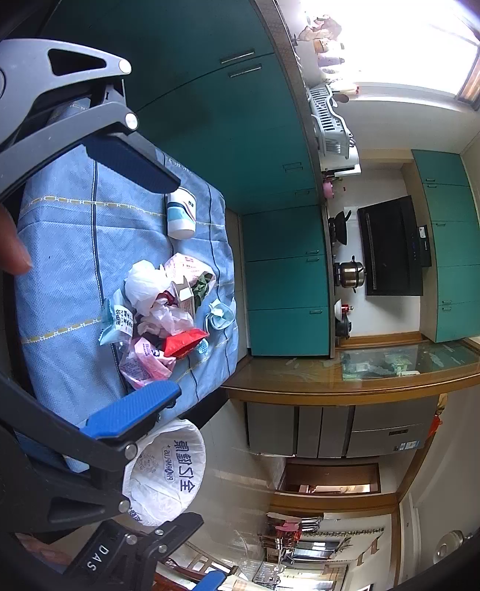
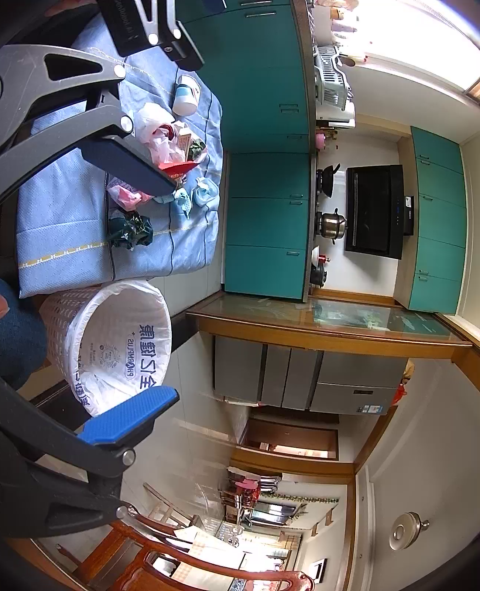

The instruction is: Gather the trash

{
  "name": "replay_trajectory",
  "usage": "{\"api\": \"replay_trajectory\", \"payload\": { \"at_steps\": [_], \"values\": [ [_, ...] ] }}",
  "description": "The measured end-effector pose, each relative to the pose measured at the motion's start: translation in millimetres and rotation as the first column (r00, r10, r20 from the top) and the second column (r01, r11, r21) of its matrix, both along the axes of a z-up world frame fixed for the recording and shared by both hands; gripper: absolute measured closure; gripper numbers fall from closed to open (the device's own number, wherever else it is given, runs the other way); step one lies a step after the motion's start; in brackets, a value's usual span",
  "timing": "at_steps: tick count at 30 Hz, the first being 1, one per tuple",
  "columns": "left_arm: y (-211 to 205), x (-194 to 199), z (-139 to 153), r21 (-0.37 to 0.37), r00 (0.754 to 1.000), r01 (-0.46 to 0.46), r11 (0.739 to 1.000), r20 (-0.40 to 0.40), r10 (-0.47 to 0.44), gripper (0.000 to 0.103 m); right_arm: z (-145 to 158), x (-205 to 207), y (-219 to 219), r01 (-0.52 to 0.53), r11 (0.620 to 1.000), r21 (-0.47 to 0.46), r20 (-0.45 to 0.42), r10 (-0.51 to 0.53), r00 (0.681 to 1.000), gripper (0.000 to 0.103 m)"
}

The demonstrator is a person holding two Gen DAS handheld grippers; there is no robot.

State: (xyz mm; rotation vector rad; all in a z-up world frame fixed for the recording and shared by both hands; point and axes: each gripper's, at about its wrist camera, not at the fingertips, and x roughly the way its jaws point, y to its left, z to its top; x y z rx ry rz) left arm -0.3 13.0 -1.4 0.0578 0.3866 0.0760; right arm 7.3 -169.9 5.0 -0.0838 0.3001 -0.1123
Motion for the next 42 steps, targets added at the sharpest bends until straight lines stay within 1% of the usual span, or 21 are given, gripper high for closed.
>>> {"api": "replay_trajectory", "payload": {
  "at_steps": [8,18,28,30,33,34,37,39,40,42],
  "values": [
    [7,2,-1,-0.006,1.0,-0.008,1.0,-0.004,0.008,0.003,-1,-1,3,-0.004,1.0,0.0,0.001,0.004,1.0,0.003],
    [7,0,-1,-0.018,1.0,0.01,1.0,0.014,-0.01,0.003,1,-3,2,0.002,1.0,0.003,0.012,-0.002,1.0,0.003],
    [7,1,-2,-0.026,1.0,0.027,0.999,0.015,-0.027,0.003,0,-4,-1,0.008,1.0,0.008,0.015,-0.008,1.0,0.003],
    [8,1,-2,-0.031,0.999,0.034,0.999,0.019,-0.034,0.003,-1,-3,-3,0.008,1.0,0.017,0.014,-0.008,1.0,0.003],
    [13,3,-2,-0.056,0.996,0.082,0.995,0.02,-0.081,0.003,-2,1,-5,-0.001,0.999,0.044,-0.005,0.001,1.0,0.003],
    [18,6,-3,-0.066,0.995,0.098,0.993,0.009,-0.098,0.003,-3,5,-6,-0.013,0.998,0.057,-0.025,0.015,1.0,0.003],
    [35,24,-12,-0.083,0.995,0.08,0.993,-0.052,-0.085,0.003,-16,24,-2,-0.033,0.998,0.05,-0.119,0.039,0.992,0.003],
    [54,42,-25,-0.134,0.988,0.072,0.988,-0.123,-0.088,0.003,-29,41,3,-0.053,0.998,0.041,-0.175,0.059,0.983,0.003],
    [61,48,-30,-0.151,0.986,0.061,0.987,-0.146,-0.083,0.003,-35,47,6,-0.064,0.997,0.036,-0.19,0.069,0.979,0.003],
    [80,61,-44,-0.176,0.979,0.01,0.984,-0.2,-0.045,0.003,-46,61,16,-0.079,0.997,0.015,-0.232,0.08,0.969,0.003]
  ]
}}
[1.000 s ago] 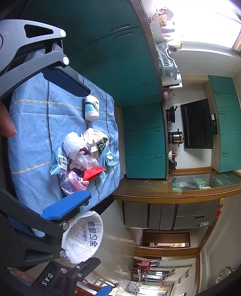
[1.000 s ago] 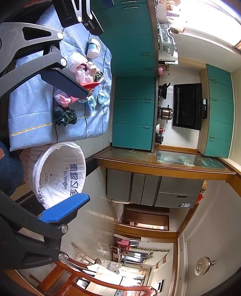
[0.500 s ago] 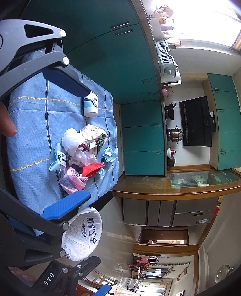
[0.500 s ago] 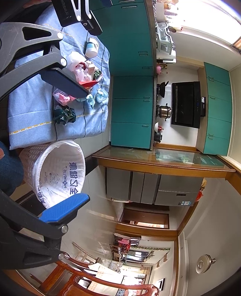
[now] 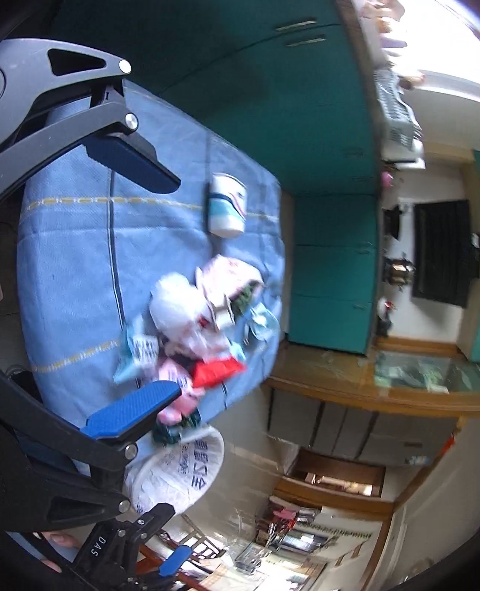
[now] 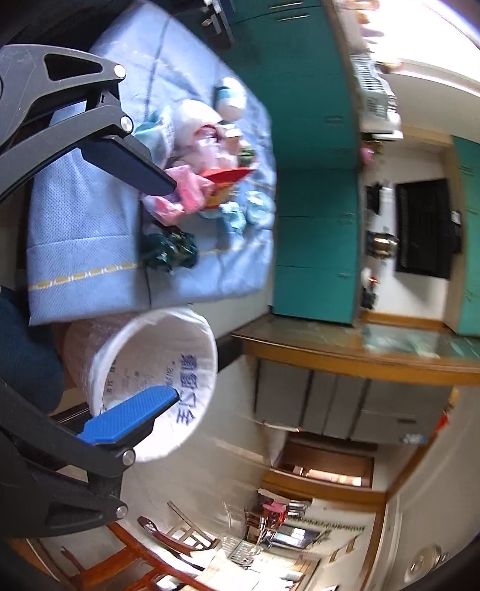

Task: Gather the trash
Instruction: 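Grasp the clear LYFEN packet with the left tool while the right tool grasps the dark green bag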

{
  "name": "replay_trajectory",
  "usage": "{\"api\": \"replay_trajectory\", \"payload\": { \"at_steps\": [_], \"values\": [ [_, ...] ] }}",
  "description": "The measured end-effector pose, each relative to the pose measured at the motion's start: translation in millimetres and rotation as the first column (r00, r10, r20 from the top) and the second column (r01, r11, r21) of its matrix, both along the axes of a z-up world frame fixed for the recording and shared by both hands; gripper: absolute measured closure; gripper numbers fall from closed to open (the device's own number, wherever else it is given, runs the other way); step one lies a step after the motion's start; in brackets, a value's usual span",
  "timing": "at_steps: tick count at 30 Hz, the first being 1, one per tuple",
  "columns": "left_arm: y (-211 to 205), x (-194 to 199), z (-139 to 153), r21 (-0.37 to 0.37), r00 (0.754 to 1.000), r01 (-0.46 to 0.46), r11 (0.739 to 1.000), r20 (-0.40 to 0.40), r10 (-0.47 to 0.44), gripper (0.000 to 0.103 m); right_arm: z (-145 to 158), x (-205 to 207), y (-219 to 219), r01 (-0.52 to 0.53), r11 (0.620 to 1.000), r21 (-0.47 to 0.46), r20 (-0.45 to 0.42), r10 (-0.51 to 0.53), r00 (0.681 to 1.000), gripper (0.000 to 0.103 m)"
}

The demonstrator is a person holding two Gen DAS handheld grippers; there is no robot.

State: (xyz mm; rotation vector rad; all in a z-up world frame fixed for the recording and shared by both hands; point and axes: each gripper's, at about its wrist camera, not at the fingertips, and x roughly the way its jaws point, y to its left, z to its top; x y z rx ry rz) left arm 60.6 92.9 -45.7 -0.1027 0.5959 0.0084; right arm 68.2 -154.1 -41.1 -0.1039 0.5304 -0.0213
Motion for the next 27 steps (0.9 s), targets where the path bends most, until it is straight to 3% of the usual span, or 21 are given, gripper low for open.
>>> {"api": "replay_trajectory", "payload": {
  "at_steps": [5,9,11,14,21,27],
  "values": [
    [23,21,-21,-0.003,0.997,-0.049,0.999,-0.065,0.048,0.007,-31,40,25,-0.078,0.996,-0.035,-0.077,0.075,0.994,0.003],
    [18,35,-27,-0.051,0.994,0.03,0.998,-0.101,-0.035,0.015,-50,80,28,-0.113,0.993,-0.014,-0.153,0.11,0.982,0.006],
    [8,40,-27,-0.065,0.992,0.067,0.996,-0.105,-0.073,0.015,-53,90,27,-0.109,0.994,-0.033,-0.168,0.102,0.98,0.015],
    [-11,48,-31,-0.059,0.985,0.12,0.991,-0.117,-0.126,0.015,-51,98,21,-0.105,0.994,-0.031,-0.168,0.098,0.981,0.021],
    [-58,55,-46,-0.019,0.953,0.251,0.968,-0.168,-0.251,0.015,-43,98,-2,-0.051,0.998,-0.041,-0.131,0.045,0.99,0.021],
    [-73,65,-62,-0.005,0.932,0.29,0.957,-0.223,-0.284,0.015,-52,105,-17,-0.031,0.999,-0.024,-0.15,0.027,0.988,0.021]
  ]
}}
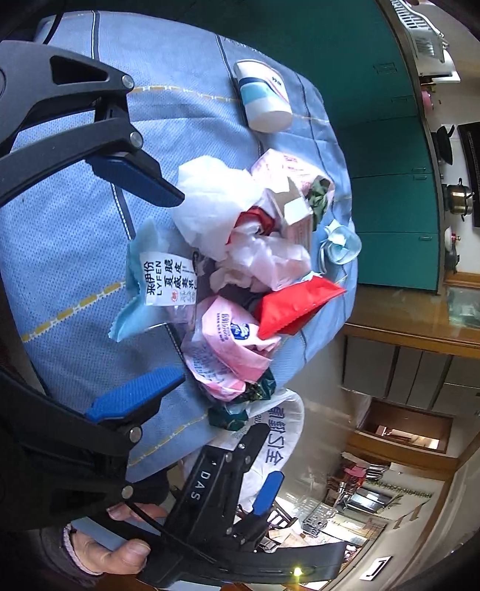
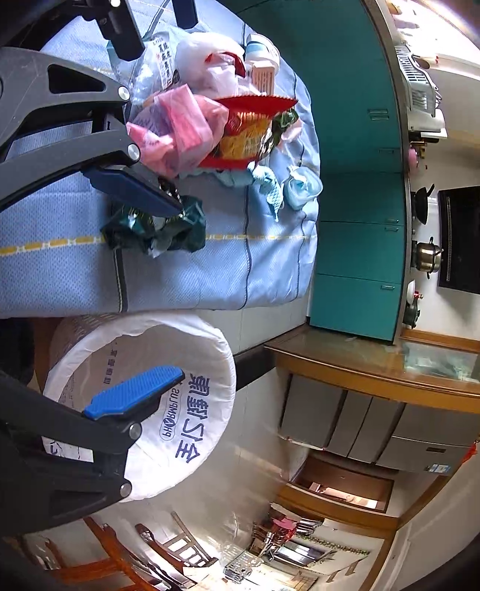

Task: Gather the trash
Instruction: 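Grasp the clear LYFEN packet with the left tool while the right tool grasps the dark green bag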

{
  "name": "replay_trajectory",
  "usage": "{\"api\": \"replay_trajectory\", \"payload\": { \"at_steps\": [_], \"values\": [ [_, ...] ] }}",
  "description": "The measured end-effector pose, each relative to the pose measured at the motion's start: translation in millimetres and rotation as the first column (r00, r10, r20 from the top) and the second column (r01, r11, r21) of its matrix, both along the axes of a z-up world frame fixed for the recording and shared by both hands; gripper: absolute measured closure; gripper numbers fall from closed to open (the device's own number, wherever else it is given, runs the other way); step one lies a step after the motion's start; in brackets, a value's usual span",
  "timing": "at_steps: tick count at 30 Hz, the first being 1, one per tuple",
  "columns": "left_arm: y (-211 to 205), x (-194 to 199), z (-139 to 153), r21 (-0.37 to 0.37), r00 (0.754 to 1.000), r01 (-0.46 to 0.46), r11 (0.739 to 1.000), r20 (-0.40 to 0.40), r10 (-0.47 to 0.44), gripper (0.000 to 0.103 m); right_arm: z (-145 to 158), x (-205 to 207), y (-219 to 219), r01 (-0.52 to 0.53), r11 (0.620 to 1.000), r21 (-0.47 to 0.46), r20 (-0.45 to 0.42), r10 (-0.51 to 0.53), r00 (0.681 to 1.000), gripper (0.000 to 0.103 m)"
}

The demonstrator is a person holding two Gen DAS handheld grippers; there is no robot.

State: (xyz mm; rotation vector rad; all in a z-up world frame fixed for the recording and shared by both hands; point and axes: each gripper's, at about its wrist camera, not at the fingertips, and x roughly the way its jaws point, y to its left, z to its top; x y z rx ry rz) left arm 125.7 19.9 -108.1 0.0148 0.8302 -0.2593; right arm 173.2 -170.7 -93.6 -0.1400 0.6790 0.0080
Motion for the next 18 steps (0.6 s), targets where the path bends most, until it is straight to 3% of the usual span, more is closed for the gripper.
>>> {"api": "replay_trajectory", "payload": {
  "at_steps": [1,2,3,6,9,18],
  "values": [
    [-1,1,-2,0.006,1.0,0.001,1.0,-0.006,-0.001,0.016,-1,1,-1,0.001,1.0,0.001,-0.002,-0.001,1.0,0.021],
    [-2,3,-4,0.015,1.0,0.004,1.0,-0.014,-0.004,0.023,-2,1,-2,0.0,1.0,0.004,-0.004,0.0,1.0,0.021],
    [-4,5,-8,0.026,0.999,0.013,1.0,-0.032,-0.012,0.038,-3,2,-3,0.0,1.0,0.012,-0.011,0.0,1.0,0.021],
    [-3,11,-17,0.003,0.996,0.035,0.999,-0.086,-0.034,0.054,-6,4,-4,-0.011,0.999,0.042,-0.031,0.013,0.999,0.021],
    [-1,10,-18,-0.007,0.995,0.046,0.999,-0.087,-0.047,0.059,-8,5,-6,-0.028,0.997,0.07,-0.045,0.031,0.999,0.021],
    [31,-1,-14,-0.005,0.997,-0.009,1.0,-0.078,0.009,0.06,-23,25,13,-0.11,0.982,0.152,-0.101,0.126,0.987,0.021]
  ]
}}
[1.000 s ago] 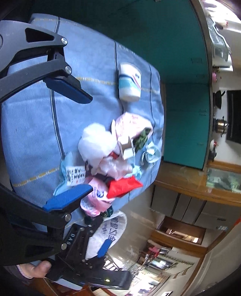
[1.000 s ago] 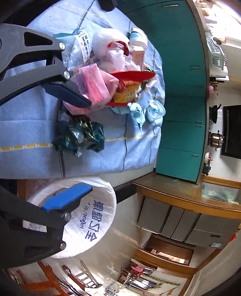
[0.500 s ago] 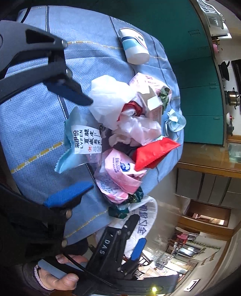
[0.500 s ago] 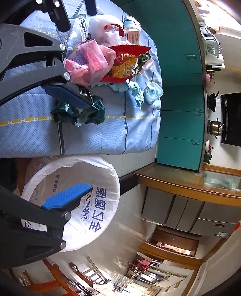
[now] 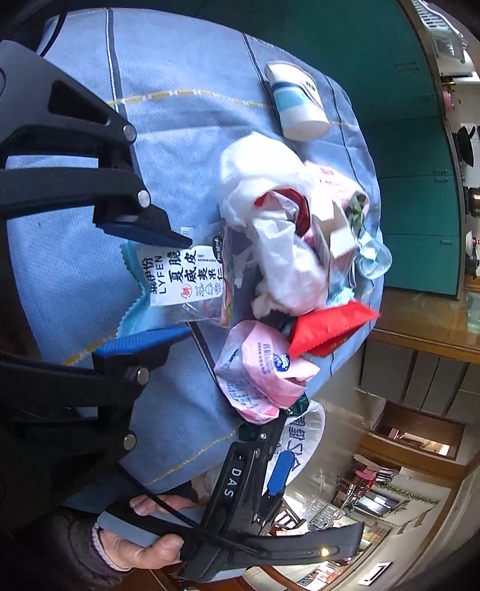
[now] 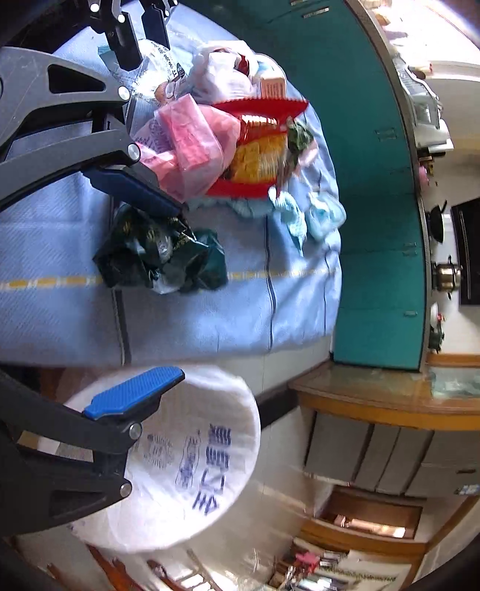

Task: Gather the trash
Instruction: 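Grasp the clear LYFEN packet with the left tool while the right tool grasps the dark green bag, then carry both items over the white wastebasket and open both tools to drop them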

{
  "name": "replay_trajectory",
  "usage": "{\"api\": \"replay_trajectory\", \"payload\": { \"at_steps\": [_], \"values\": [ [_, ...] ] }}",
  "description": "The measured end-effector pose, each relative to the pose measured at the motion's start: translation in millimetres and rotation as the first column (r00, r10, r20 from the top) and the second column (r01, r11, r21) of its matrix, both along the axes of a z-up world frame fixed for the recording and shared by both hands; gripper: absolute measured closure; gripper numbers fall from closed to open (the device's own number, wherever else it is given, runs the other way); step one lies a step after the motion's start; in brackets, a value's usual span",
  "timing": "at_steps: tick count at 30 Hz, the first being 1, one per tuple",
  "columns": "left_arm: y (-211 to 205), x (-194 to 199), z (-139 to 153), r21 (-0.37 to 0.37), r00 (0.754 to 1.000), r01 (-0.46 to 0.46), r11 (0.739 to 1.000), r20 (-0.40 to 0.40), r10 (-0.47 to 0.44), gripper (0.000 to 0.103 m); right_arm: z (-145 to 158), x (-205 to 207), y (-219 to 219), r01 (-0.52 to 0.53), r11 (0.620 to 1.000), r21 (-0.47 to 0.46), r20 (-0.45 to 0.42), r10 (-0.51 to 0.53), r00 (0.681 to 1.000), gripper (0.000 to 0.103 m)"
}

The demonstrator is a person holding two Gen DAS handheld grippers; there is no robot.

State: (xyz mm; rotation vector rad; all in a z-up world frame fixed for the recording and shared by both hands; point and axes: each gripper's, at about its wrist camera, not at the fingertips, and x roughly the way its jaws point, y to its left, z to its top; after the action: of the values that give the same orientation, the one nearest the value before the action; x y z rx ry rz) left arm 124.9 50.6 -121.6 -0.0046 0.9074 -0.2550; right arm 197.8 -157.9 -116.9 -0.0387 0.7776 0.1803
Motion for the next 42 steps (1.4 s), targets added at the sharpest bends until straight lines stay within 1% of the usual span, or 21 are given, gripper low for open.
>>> {"api": "replay_trajectory", "payload": {
  "at_steps": [2,6,7,8,9,13,17,21,24,26,27,30,32,33,35,37,39,42],
  "values": [
    [5,-3,2,0.0,1.0,-0.01,1.0,0.011,0.01,0.059,-3,3,6,-0.03,0.999,0.027,-0.014,0.031,0.999,0.021],
    [11,-5,9,-0.005,0.999,-0.026,1.0,0.032,0.026,0.059,-7,2,21,-0.076,0.997,0.027,-0.033,0.077,0.996,0.022],
    [12,-7,10,-0.007,0.999,-0.027,1.0,0.037,0.027,0.059,-7,1,21,-0.083,0.996,0.031,-0.032,0.084,0.996,0.032],
    [12,-7,12,-0.009,0.999,-0.028,1.0,0.043,0.029,0.059,-8,0,22,-0.088,0.996,0.035,-0.037,0.089,0.995,0.048],
    [12,-8,14,-0.012,0.998,-0.027,1.0,0.05,0.028,0.059,-8,0,21,-0.086,0.995,0.041,-0.044,0.088,0.995,0.054],
    [10,-18,26,-0.027,0.996,-0.013,1.0,0.091,0.016,0.059,-4,-7,14,-0.085,0.994,0.065,-0.033,0.087,0.996,0.054],
    [6,-25,40,-0.048,0.992,0.008,0.999,0.127,-0.002,0.059,14,-21,2,-0.051,0.998,0.041,0.038,0.05,0.998,0.054],
    [2,-35,58,-0.068,0.982,0.027,0.997,0.188,-0.014,0.059,38,-36,-19,-0.011,0.998,0.059,0.119,0.003,0.993,0.054],
    [-4,-37,74,-0.082,0.965,0.033,0.996,0.261,-0.011,0.059,58,-50,-38,0.034,0.998,0.048,0.192,-0.043,0.98,0.054],
    [-13,-37,86,-0.076,0.946,0.034,0.997,0.323,-0.008,0.059,70,-60,-52,0.07,0.997,0.034,0.239,-0.076,0.968,0.054],
    [-17,-37,90,-0.075,0.94,0.036,0.997,0.342,-0.008,0.059,73,-64,-58,0.085,0.996,0.029,0.253,-0.089,0.963,0.054],
    [-39,-26,102,-0.083,0.919,0.069,0.994,0.393,-0.031,0.059,84,-77,-85,0.161,0.987,0.002,0.283,-0.155,0.947,0.054],
    [-56,-17,104,-0.07,0.909,0.084,0.994,0.413,-0.047,0.059,84,-81,-100,0.206,0.978,-0.009,0.285,-0.195,0.938,0.054],
    [-66,-13,105,-0.061,0.905,0.089,0.994,0.422,-0.055,0.059,83,-83,-110,0.241,0.97,-0.017,0.284,-0.226,0.932,0.054],
    [-92,-3,103,-0.017,0.898,0.088,0.996,0.435,-0.071,0.059,81,-87,-122,0.295,0.955,-0.027,0.273,-0.277,0.921,0.054],
    [-116,6,101,0.004,0.891,0.114,0.993,0.442,-0.104,0.059,78,-89,-133,0.336,0.941,-0.023,0.261,-0.319,0.911,0.054],
    [-137,13,100,0.023,0.885,0.137,0.99,0.447,-0.133,0.059,76,-91,-147,0.365,0.931,-0.009,0.251,-0.351,0.902,0.054],
    [-170,23,99,0.056,0.875,0.177,0.983,0.448,-0.183,0.059,75,-95,-157,0.383,0.924,-0.004,0.256,-0.369,0.893,0.054]
  ]
}}
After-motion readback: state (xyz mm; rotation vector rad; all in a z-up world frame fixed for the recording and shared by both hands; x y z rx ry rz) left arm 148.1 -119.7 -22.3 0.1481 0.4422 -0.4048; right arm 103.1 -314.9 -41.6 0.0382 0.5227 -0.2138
